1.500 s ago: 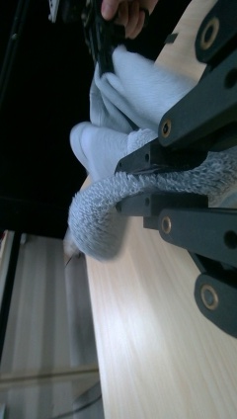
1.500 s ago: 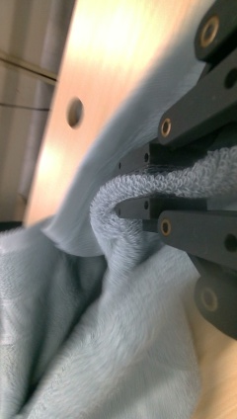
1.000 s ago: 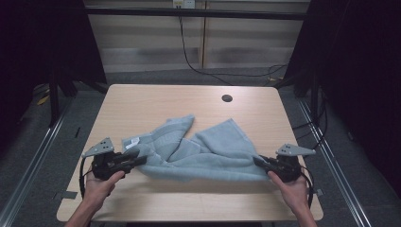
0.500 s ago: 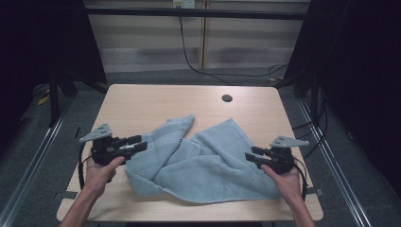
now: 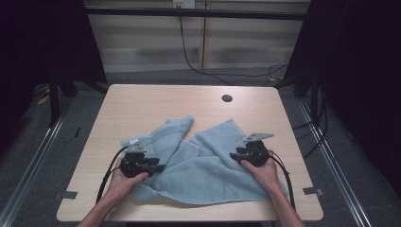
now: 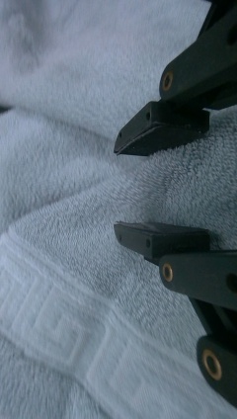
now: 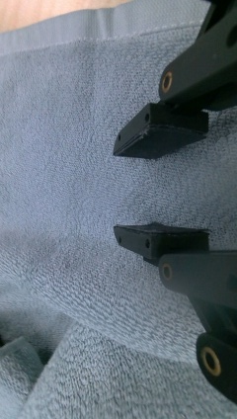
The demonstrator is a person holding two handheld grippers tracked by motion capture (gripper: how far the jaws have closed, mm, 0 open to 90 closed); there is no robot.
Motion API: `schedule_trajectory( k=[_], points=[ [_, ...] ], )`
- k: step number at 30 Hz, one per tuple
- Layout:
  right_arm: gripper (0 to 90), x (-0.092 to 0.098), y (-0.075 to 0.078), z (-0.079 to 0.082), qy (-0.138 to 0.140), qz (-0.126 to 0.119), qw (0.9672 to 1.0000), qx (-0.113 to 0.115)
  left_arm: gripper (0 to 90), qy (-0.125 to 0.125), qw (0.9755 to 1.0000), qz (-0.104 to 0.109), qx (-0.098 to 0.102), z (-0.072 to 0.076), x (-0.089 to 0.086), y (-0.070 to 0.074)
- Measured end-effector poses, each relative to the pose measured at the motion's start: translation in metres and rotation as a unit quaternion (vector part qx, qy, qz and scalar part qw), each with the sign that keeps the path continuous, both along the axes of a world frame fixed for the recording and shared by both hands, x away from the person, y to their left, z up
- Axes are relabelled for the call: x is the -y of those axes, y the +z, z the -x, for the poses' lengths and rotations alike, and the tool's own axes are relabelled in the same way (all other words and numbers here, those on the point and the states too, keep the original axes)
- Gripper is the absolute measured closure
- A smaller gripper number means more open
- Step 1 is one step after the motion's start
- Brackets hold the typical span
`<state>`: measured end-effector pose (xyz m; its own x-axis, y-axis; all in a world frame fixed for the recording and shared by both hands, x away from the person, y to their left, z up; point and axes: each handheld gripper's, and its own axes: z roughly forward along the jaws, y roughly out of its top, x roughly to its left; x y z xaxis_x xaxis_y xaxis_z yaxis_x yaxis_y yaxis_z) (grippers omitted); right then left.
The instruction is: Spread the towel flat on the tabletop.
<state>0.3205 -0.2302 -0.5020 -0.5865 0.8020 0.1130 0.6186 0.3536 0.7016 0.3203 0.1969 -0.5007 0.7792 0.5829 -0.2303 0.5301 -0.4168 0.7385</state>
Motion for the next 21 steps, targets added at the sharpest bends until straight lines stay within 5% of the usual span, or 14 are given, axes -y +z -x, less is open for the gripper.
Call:
schedule_trajectory(
  k=[4, 10, 15, 21],
  points=[
    [57.2, -0.002, 0.001, 0.018, 0.009, 0.023, 0.9997, 0.008, 60.8, 0.014, 0.9992, -0.027, 0.025, 0.000, -0.004, 0.001],
    [57.3, 0.001, 0.003, 0.053, 0.024, 0.018, 0.9995, 0.005, 63.1, 0.052, 0.9983, -0.013, 0.021, -0.011, -0.021, -0.002],
    [57.5, 0.008, 0.003, 0.086, 0.031, 0.005, 0.9995, 0.002, 63.2, 0.086, 0.9956, -0.022, 0.032, -0.016, -0.033, -0.002],
    [57.2, 0.012, 0.004, 0.118, 0.061, -0.014, 0.9980, -0.012, 62.6, 0.124, 0.9919, 0.000, 0.026, -0.023, -0.050, -0.001]
  ],
)
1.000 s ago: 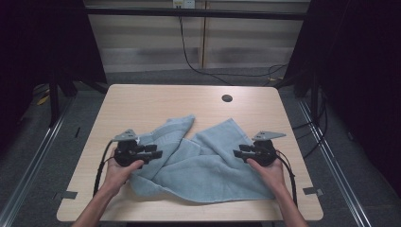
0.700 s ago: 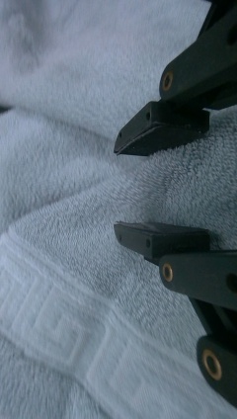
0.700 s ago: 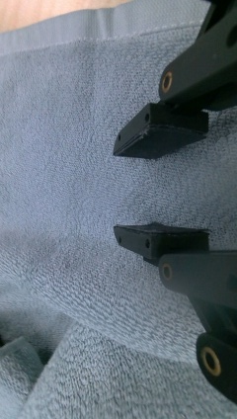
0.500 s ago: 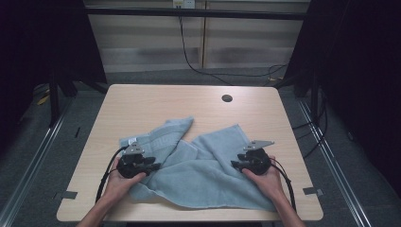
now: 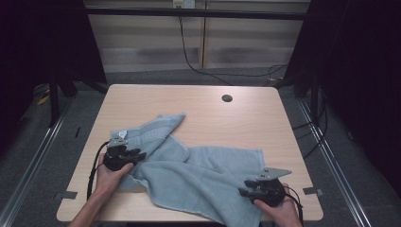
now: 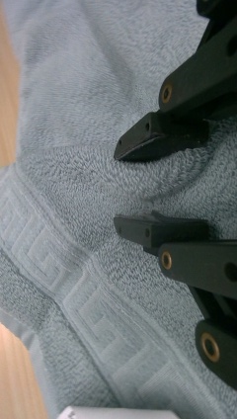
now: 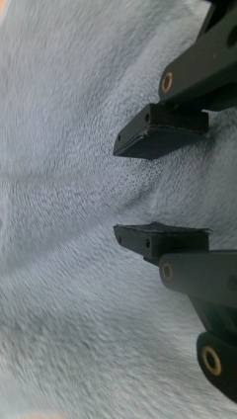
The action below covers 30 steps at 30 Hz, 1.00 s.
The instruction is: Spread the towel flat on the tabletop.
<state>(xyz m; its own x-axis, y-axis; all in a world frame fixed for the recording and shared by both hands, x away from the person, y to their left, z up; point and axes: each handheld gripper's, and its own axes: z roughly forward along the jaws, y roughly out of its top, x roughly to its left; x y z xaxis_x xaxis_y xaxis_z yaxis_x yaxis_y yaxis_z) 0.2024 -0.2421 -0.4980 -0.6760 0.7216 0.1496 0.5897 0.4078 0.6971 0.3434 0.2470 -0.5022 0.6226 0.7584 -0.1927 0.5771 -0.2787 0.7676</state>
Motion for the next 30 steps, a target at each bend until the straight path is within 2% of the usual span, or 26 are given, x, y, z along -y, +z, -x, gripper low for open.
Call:
schedule_trajectory(
  k=[1, 2, 4, 5, 6, 8, 10, 12, 13, 14, 16, 18, 22, 24, 28, 29, 30],
  points=[
    [56.7, -0.001, 0.000, 0.003, 0.003, -0.003, 1.0000, -0.005, 59.9, -0.002, 1.0000, 0.006, -0.001, 0.001, 0.001, 0.002],
    [55.8, -0.002, 0.001, 0.003, 0.010, -0.001, 0.9999, -0.006, 58.2, -0.018, 0.9997, 0.013, -0.010, 0.002, 0.003, 0.005],
    [55.8, -0.003, 0.001, 0.000, 0.018, -0.013, 0.9997, -0.009, 57.9, -0.046, 0.9988, 0.019, -0.005, 0.009, 0.010, 0.014],
    [55.9, -0.002, 0.002, -0.004, 0.015, -0.021, 0.9996, -0.010, 58.0, -0.065, 0.9976, 0.023, -0.001, 0.014, 0.016, 0.020],
    [56.0, -0.001, 0.004, -0.009, 0.011, -0.022, 0.9997, -0.001, 58.0, -0.080, 0.9964, 0.026, 0.005, 0.020, 0.021, 0.026],
    [56.8, 0.001, 0.010, -0.021, -0.002, -0.036, 0.9993, 0.014, 58.5, -0.106, 0.9934, 0.044, -0.003, 0.029, 0.032, 0.032],
    [57.9, 0.000, 0.016, -0.036, -0.010, -0.034, 0.9990, 0.026, 58.5, -0.134, 0.9898, 0.047, -0.011, 0.036, 0.043, 0.033],
    [58.8, -0.004, 0.019, -0.053, -0.016, -0.034, 0.9987, 0.034, 58.6, -0.151, 0.9867, 0.054, -0.025, 0.042, 0.052, 0.028],
    [59.6, -0.006, 0.021, -0.061, -0.018, -0.037, 0.9983, 0.041, 59.1, -0.162, 0.9850, 0.049, -0.033, 0.045, 0.055, 0.024],
    [60.4, -0.009, 0.022, -0.070, -0.020, -0.040, 0.9979, 0.047, 60.1, -0.168, 0.9845, 0.038, -0.030, 0.048, 0.059, 0.022],
    [60.3, -0.017, 0.022, -0.087, -0.017, -0.042, 0.9978, 0.048, 62.5, -0.190, 0.9810, 0.026, -0.033, 0.055, 0.062, 0.017],
    [57.0, -0.029, 0.018, -0.102, -0.011, -0.033, 0.9983, 0.046, 62.4, -0.192, 0.9807, 0.015, -0.032, 0.060, 0.064, 0.014],
    [60.2, -0.055, 0.008, -0.125, 0.007, -0.019, 0.9991, 0.038, 62.0, -0.200, 0.9793, -0.003, -0.032, 0.065, 0.066, 0.010],
    [61.7, -0.065, 0.004, -0.133, 0.014, -0.020, 0.9991, 0.035, 62.0, -0.201, 0.9789, -0.013, -0.032, 0.066, 0.067, 0.009],
    [63.5, -0.076, -0.007, -0.141, 0.022, -0.003, 0.9995, 0.022, 62.9, -0.191, 0.9807, -0.032, -0.030, 0.069, 0.063, 0.007],
    [63.7, -0.076, -0.008, -0.141, 0.023, -0.008, 0.9994, 0.026, 63.2, -0.188, 0.9810, -0.035, -0.031, 0.071, 0.060, 0.007],
    [64.3, -0.074, -0.008, -0.140, 0.021, -0.008, 0.9995, 0.022, 63.3, -0.190, 0.9802, -0.043, -0.034, 0.072, 0.057, 0.008]
  ],
)
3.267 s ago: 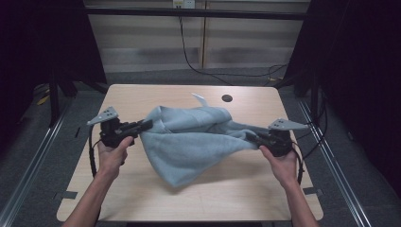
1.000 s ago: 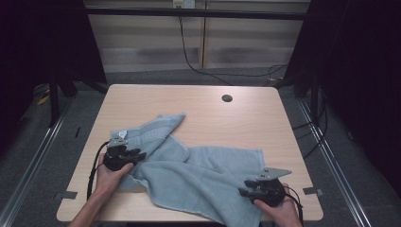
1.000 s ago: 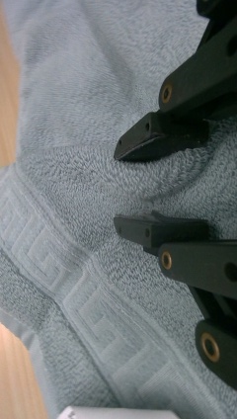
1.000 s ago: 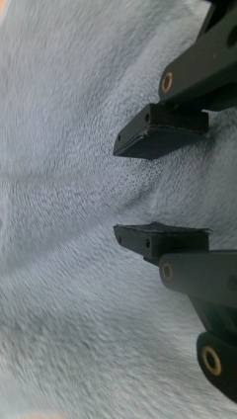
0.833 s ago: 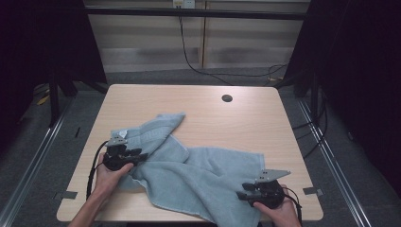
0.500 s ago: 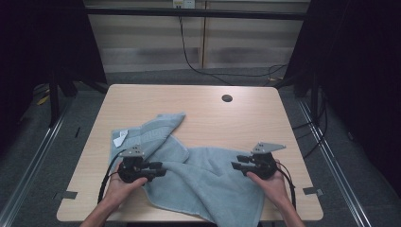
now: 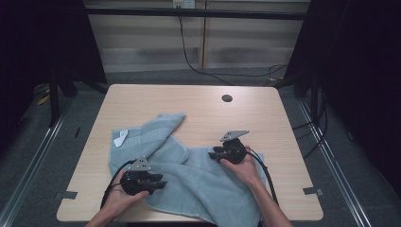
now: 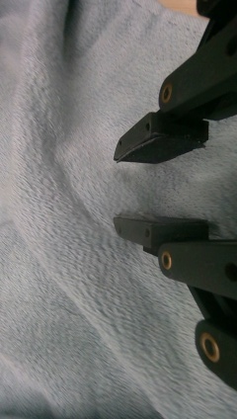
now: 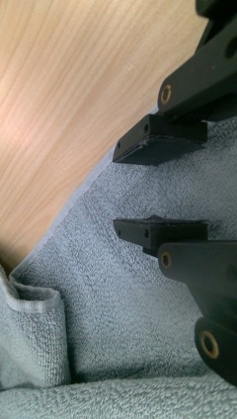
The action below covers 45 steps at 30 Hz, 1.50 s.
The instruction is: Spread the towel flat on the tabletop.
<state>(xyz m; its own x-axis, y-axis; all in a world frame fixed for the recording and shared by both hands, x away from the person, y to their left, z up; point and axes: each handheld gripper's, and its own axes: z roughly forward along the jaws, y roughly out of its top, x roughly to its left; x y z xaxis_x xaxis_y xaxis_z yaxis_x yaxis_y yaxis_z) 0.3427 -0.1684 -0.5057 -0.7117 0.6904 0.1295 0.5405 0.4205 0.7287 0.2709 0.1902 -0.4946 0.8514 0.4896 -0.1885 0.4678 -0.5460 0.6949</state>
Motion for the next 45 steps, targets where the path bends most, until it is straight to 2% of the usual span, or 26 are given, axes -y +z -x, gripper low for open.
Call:
schedule_trajectory(
  k=[1, 2, 3, 4, 9, 11, 14, 15, 18, 19, 21, 23, 25, 27, 29, 30, 32, 34, 37, 38, 40, 42, 43, 45],
  points=[
    [64.2, 0.002, 0.001, 0.001, -0.004, 0.006, 1.0000, 0.001, 64.2, -0.001, 0.9999, -0.010, 0.004, 0.002, -0.004, -0.001],
    [64.2, 0.004, 0.001, 0.003, -0.002, 0.012, 0.9999, 0.004, 65.0, 0.006, 1.0000, -0.003, 0.002, 0.003, -0.010, -0.002],
    [64.3, 0.006, 0.002, 0.004, -0.003, 0.016, 0.9999, 0.003, 65.0, 0.012, 0.9998, 0.010, -0.010, 0.003, -0.017, -0.003],
    [64.4, 0.010, 0.002, 0.005, -0.004, 0.022, 0.9997, 0.004, 65.0, 0.018, 0.9997, 0.010, -0.011, 0.003, -0.022, -0.003],
    [65.0, 0.030, 0.003, 0.014, -0.021, 0.031, 0.9993, 0.004, 69.9, 0.042, 0.9990, -0.005, 0.009, -0.002, -0.038, -0.003],
    [65.3, 0.039, 0.004, 0.018, -0.027, 0.033, 0.9991, 0.002, 69.9, 0.053, 0.9986, -0.005, 0.005, -0.009, -0.040, -0.003],
    [66.5, 0.052, 0.005, 0.027, -0.033, 0.036, 0.9988, 0.001, 73.3, 0.066, 0.9976, -0.011, 0.017, -0.020, -0.041, -0.003],
    [66.7, 0.055, 0.004, 0.031, -0.033, 0.040, 0.9986, 0.006, 73.6, 0.073, 0.9972, -0.007, 0.017, -0.025, -0.041, -0.004],
    [66.8, 0.063, 0.006, 0.040, -0.039, 0.050, 0.9980, 0.006, 75.1, 0.084, 0.9960, -0.020, 0.023, -0.044, -0.035, -0.004],
    [66.8, 0.067, 0.006, 0.041, -0.041, 0.051, 0.9979, 0.005, 75.1, 0.086, 0.9959, -0.022, 0.020, -0.051, -0.032, -0.004],
    [66.8, 0.072, 0.006, 0.042, -0.050, 0.050, 0.9975, 0.003, 75.1, 0.093, 0.9951, -0.024, 0.026, -0.065, -0.024, -0.004],
    [66.7, 0.074, 0.005, 0.042, -0.053, 0.046, 0.9975, 0.003, 75.1, 0.094, 0.9950, -0.025, 0.021, -0.082, -0.017, -0.004],
    [66.7, 0.074, 0.006, 0.042, -0.055, 0.047, 0.9974, 0.003, 75.1, 0.105, 0.9943, -0.014, 0.012, -0.100, -0.012, -0.005],
    [66.7, 0.076, 0.006, 0.044, -0.062, 0.049, 0.9969, 0.003, 75.3, 0.124, 0.9923, 0.002, 0.001, -0.115, -0.007, -0.007],
    [66.4, 0.076, 0.005, 0.047, -0.068, 0.045, 0.9967, 0.001, 75.6, 0.132, 0.9912, 0.003, -0.002, -0.125, -0.005, -0.007],
    [66.4, 0.077, 0.005, 0.049, -0.067, 0.046, 0.9967, 0.002, 75.4, 0.130, 0.9914, 0.006, -0.006, -0.128, -0.004, -0.007],
    [66.4, 0.078, 0.006, 0.058, -0.065, 0.042, 0.9970, -0.003, 71.3, 0.130, 0.9913, 0.016, -0.012, -0.127, -0.002, -0.008],
    [66.4, 0.078, 0.005, 0.073, -0.058, 0.028, 0.9979, -0.005, 63.5, 0.119, 0.9928, 0.015, -0.007, -0.122, -0.001, -0.008],
    [66.4, 0.074, 0.008, 0.100, -0.045, 0.032, 0.9984, -0.011, 57.8, 0.103, 0.9940, 0.033, -0.022, -0.109, 0.003, -0.004],
    [66.4, 0.073, 0.008, 0.109, -0.043, 0.031, 0.9985, -0.017, 56.7, 0.085, 0.9956, 0.033, -0.018, -0.102, 0.006, 0.000],
    [66.4, 0.073, 0.010, 0.127, -0.035, 0.023, 0.9987, -0.029, 56.8, 0.052, 0.9984, 0.021, -0.006, -0.084, 0.011, 0.008],
    [66.3, 0.072, 0.011, 0.143, -0.031, 0.017, 0.9987, -0.037, 56.9, 0.032, 0.9992, 0.019, -0.011, -0.064, 0.010, 0.014],
    [66.2, 0.071, 0.011, 0.149, -0.028, 0.014, 0.9986, -0.043, 57.8, 0.023, 0.9993, 0.026, -0.015, -0.054, 0.008, 0.015],
    [62.8, 0.070, 0.014, 0.155, -0.022, 0.014, 0.9981, -0.055, 59.9, 0.005, 0.9994, 0.026, -0.023, -0.031, 0.004, 0.013]
  ],
)
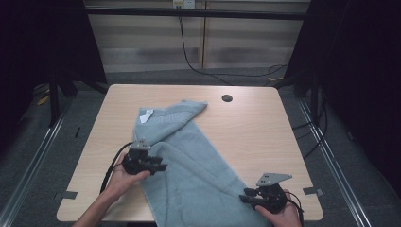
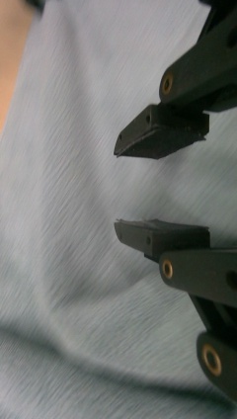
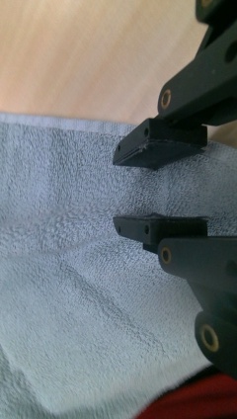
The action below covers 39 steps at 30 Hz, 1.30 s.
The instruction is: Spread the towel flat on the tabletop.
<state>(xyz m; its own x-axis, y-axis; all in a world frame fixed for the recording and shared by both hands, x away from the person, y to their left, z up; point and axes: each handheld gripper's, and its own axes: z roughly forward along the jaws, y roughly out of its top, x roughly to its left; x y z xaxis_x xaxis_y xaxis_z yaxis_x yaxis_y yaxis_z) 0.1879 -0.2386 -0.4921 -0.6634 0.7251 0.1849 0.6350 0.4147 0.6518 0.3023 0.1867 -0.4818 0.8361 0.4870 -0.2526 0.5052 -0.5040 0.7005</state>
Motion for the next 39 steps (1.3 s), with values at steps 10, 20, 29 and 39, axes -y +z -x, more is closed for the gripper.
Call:
schedule_trajectory(
  k=[10, 20, 29, 39],
  points=[
    [61.5, -0.029, 0.010, -0.072, 0.011, -0.032, 0.9980, 0.053, 67.4, 0.024, 0.9995, -0.021, 0.000, 0.013, -0.034, -0.015],
    [66.1, -0.085, -0.002, -0.162, 0.030, -0.050, 0.9961, 0.066, 60.9, 0.052, 0.9984, 0.000, 0.023, -0.009, -0.031, -0.008],
    [69.9, -0.062, -0.014, -0.132, 0.038, -0.025, 0.9979, 0.046, 57.2, 0.054, 0.9982, -0.015, 0.023, -0.012, -0.029, -0.018],
    [69.8, -0.014, -0.008, -0.034, 0.026, -0.017, 0.9989, 0.034, 54.5, -0.030, 0.9992, -0.019, 0.021, 0.012, -0.006, -0.016]
  ],
)
